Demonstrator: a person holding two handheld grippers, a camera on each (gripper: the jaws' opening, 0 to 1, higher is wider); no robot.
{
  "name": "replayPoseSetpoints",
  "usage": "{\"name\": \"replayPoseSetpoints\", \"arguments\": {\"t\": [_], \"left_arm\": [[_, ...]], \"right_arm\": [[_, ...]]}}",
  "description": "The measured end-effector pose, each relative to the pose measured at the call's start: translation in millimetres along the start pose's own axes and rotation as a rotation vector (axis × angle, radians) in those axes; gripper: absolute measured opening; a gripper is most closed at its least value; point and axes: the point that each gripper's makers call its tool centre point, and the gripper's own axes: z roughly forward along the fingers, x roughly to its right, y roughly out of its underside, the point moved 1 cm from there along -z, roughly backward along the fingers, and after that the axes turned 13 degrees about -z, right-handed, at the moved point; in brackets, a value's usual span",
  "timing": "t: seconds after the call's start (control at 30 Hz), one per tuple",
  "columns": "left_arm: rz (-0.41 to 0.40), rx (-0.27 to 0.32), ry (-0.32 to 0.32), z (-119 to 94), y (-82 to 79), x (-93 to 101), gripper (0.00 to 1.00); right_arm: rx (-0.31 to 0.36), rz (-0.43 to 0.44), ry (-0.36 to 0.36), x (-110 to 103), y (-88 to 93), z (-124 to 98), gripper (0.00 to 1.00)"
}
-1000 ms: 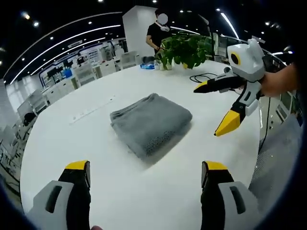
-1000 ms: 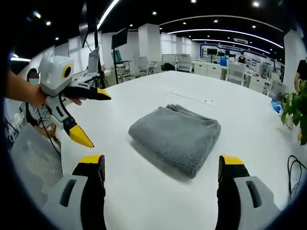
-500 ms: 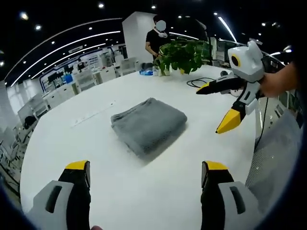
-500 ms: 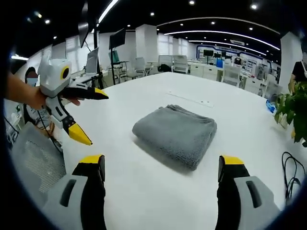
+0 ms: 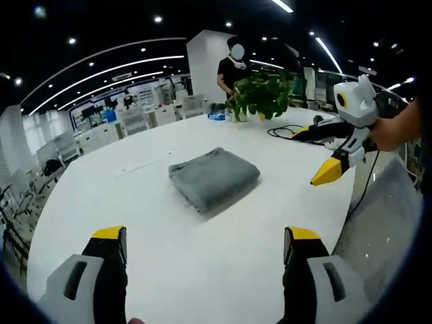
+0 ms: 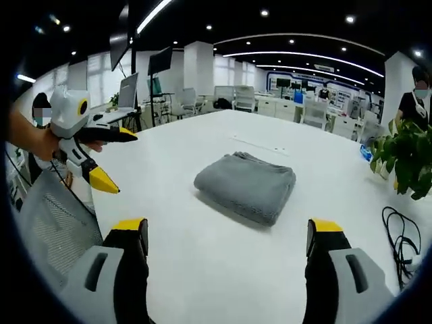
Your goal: Fold the towel on the table until its edges align and the towel forms a compact rectangular stack.
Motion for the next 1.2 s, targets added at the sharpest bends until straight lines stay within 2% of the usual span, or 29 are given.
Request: {"name": "replayPoseSetpoints", "arguments": {"t": [0.1,0.13,0.3,0.37,0.43,0.57,0.67,0.73,0.8,0.87,0.93,0.97,1.03,1.2], "left_arm": [[0.088,0.017,-0.018,-8,1.1,0.7,0.99],[0.094,0.021,-0.02,-10,1.8,1.1,0.99],[0.038,0.002,-0.037,-17,11.8,-4.9,0.98],[0.018,-0.004,-0.064,-21,14.6,-8.2,0.92],[-0.003,-0.001,-0.078,-23,17.1,-8.5,0.91],[0.035,0.004,-0.084,-23,26.2,-2.3,0.95],[0.026,-0.005,-0.084,-23,37.2,-1.5,0.96],[0.044,-0.001,-0.093,-25,35.0,-2.5,0.96],[0.026,0.028,-0.104,-23,30.3,-4.7,0.96],[0.026,0.027,-0.12,-20,33.9,-9.0,0.96],[0.042,0.025,-0.141,-19,35.7,-12.3,0.94],[0.025,0.016,-0.14,-19,35.5,-12.4,0.9],[0.002,0.024,-0.153,-21,34.2,-16.8,0.85],[-0.018,0.059,-0.168,-25,30.3,-19.3,0.87]], "right_arm": [[0.006,0.001,0.008,-3,2.9,-6,0.99],[0.008,0.008,0.004,-6,4.3,-7,0.99],[0.01,-0.018,-0.005,-13,6.7,-17,0.99],[0.017,-0.025,0.001,-11,7.9,-22,0.99],[0.018,-0.032,0.02,-10,10.8,-27,0.99],[0.04,-0.027,0.029,-19,8.2,-35,0.99],[0.062,-0.025,0.026,-28,1.0,-40,0.99],[0.081,-0.007,0.041,-26,-0.7,-41,0.99],[0.064,0.012,0.056,-22,2.9,-40,0.99],[0.063,0.017,0.061,-21,3.7,-39,0.99],[0.045,0.003,0.058,-23,6.6,-36,0.99],[0.045,-0.005,0.056,-25,6.3,-36,0.99],[-0.005,-0.062,0.059,-29,9.8,-36,0.97],[0.026,-0.068,0.034,-25,10.2,-31,0.97]]}}
